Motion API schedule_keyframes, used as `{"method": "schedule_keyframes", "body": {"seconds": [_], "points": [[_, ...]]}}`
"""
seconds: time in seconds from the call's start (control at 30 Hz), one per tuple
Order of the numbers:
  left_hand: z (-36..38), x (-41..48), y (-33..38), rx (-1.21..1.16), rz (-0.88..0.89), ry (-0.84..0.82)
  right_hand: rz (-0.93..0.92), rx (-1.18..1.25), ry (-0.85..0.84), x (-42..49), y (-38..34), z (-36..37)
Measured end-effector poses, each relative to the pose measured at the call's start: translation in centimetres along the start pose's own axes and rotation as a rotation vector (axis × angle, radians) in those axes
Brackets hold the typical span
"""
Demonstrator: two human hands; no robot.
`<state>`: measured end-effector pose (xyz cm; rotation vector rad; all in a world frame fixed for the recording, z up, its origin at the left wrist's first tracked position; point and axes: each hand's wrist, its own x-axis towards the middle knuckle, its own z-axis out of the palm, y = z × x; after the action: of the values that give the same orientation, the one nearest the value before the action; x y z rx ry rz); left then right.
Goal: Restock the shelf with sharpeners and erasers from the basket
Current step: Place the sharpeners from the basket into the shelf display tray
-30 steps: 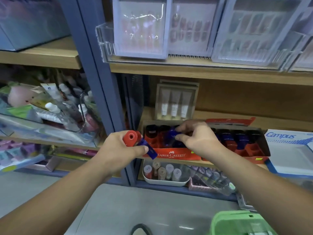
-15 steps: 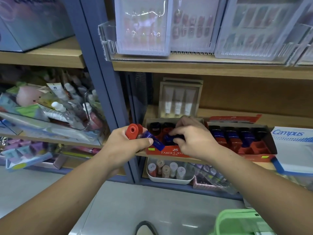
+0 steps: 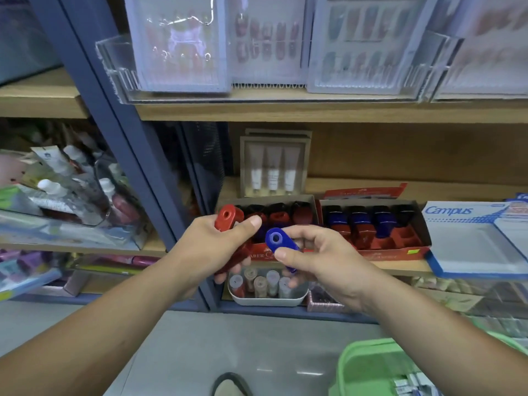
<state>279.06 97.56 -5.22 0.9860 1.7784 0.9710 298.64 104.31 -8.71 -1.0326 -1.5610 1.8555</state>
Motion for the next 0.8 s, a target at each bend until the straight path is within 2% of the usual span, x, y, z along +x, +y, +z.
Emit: {"method": "schedule_keyframes", "body": {"seconds": [0.3,0.4,0.53,0.73,0.8], "points": [[5.1,1.2,2.1,-0.105,-0.073,-0.325,0.112,0.042,0.213,-4.2,0.1,-7.5],[7.3,1.6,3.4,-0.066,-0.06,-0.333,0.141,0.041,0.296,-5.0,1.0,-10.4],[10.0,2.1,4.5,-0.038,-0.044,-0.328,0.073,-0.027,0.448,-4.8,0.9,-14.7],[12.9,3.5,5.6,-0.022,-0.063,-0.332,-0.009,-0.35,0.757,-4.7,-0.8,-20.0],[13.7,3.7,6.0,-0.089,-0.088,-0.337,-0.052,-0.425,0.788,-3.8,-0.7,-21.1]]}}
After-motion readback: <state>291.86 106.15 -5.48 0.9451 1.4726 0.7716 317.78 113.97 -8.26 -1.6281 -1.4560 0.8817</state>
